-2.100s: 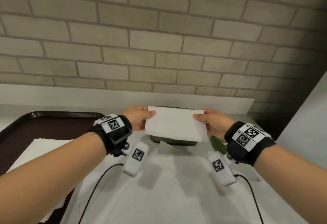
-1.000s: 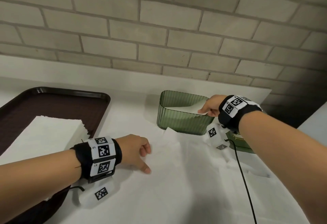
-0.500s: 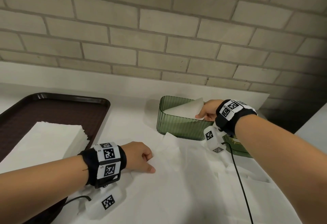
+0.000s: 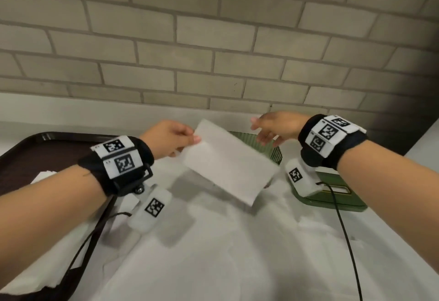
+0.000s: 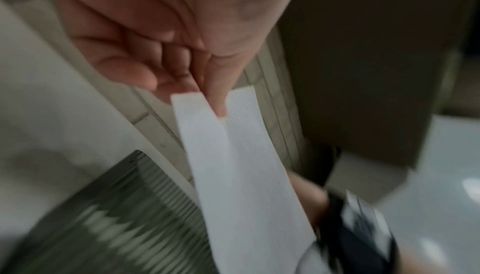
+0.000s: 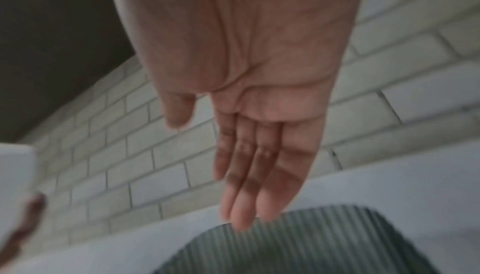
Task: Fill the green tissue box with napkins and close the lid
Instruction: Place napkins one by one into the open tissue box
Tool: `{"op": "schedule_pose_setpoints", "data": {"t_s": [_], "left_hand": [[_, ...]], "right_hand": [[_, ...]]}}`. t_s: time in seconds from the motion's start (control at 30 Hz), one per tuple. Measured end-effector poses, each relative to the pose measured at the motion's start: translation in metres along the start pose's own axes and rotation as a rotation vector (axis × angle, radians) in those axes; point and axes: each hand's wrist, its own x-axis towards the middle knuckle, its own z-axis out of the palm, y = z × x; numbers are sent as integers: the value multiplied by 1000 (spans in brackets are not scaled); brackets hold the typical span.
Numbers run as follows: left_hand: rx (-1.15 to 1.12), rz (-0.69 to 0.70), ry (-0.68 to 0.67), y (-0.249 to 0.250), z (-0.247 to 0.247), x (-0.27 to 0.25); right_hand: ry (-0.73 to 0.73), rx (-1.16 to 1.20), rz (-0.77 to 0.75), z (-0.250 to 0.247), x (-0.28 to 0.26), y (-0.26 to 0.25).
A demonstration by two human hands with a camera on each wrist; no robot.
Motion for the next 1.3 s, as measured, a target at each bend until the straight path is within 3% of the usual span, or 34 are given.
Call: {"op": "schedule_pose_setpoints", "data": {"t_s": [0.07,0.17,0.37,0.5,0.6,0.73,0.87,0.97,1.13,1.3], "left_hand": [[-213,-78,45,4,-1,9],[-429,-190,75,8,4,20],[-500,-309,105,8,22,45],[-437,-277,132,12,35,56],[-312,-232,133,14,39,65],[50,-165,107,16,44,73],[427,-93,44,14,54,79],[583,-27,-14,17,59,81],[775,-62,-114,24,62,84],[882,-76,-227,39,61,85]], "right_hand": [[-137,303,-12,7,-12,5],[-231,482,-93,15,-19,17],[-76,767,-165,14,-8,31],[116,632,-137,16,4,34],[243,621,-27,20,14,35],[203,425,139,29,28,36],[132,92,217,35,36,28],[134,-98,255,32,38,17],[127,-550,260,29,34,10],[223,-792,51,10,32,13]]}}
